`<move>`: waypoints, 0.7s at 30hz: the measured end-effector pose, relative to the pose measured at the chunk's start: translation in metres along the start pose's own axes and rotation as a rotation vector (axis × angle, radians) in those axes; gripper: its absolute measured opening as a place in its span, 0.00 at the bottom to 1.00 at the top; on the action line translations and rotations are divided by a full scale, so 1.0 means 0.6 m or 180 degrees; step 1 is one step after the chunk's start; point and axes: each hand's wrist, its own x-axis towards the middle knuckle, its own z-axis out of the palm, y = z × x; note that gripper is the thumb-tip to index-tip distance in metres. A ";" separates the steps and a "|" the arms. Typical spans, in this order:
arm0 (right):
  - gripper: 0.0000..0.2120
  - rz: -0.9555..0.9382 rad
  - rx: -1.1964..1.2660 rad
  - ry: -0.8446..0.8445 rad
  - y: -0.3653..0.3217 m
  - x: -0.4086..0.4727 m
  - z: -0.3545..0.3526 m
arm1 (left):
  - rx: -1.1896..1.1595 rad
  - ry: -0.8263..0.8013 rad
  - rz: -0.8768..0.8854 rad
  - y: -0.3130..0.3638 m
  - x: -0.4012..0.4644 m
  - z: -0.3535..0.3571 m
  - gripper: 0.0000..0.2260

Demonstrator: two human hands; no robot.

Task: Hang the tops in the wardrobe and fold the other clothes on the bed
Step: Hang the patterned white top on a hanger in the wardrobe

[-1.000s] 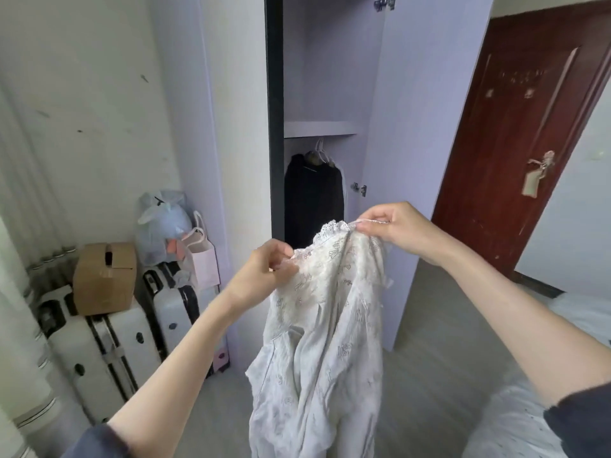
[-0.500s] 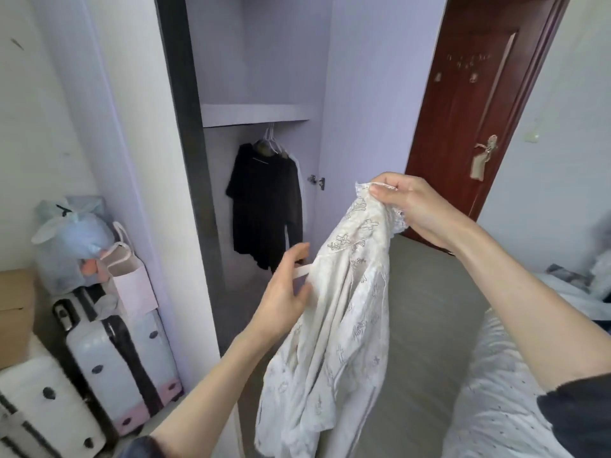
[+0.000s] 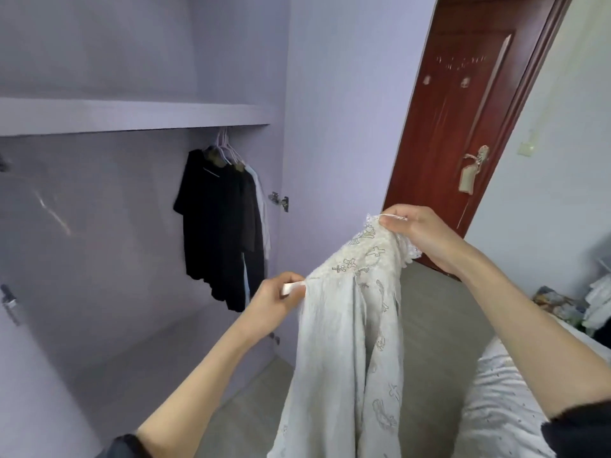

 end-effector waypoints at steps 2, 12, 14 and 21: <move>0.07 0.0163 -0.0328 0.0045 0.033 0.053 0.003 | 0.0097 0.0066 0.0008 -0.003 0.052 -0.021 0.06; 0.06 -0.0509 -0.0912 -0.0452 0.112 0.224 0.224 | 0.0653 -0.0006 0.0489 0.004 0.264 -0.131 0.09; 0.10 -0.0586 -0.0899 -0.0061 0.117 0.277 0.261 | 0.0728 0.0025 0.0475 -0.014 0.300 -0.170 0.10; 0.07 -0.0548 0.0018 -0.0852 0.074 0.466 0.337 | 0.0771 -0.0132 -0.0170 -0.122 0.357 -0.353 0.04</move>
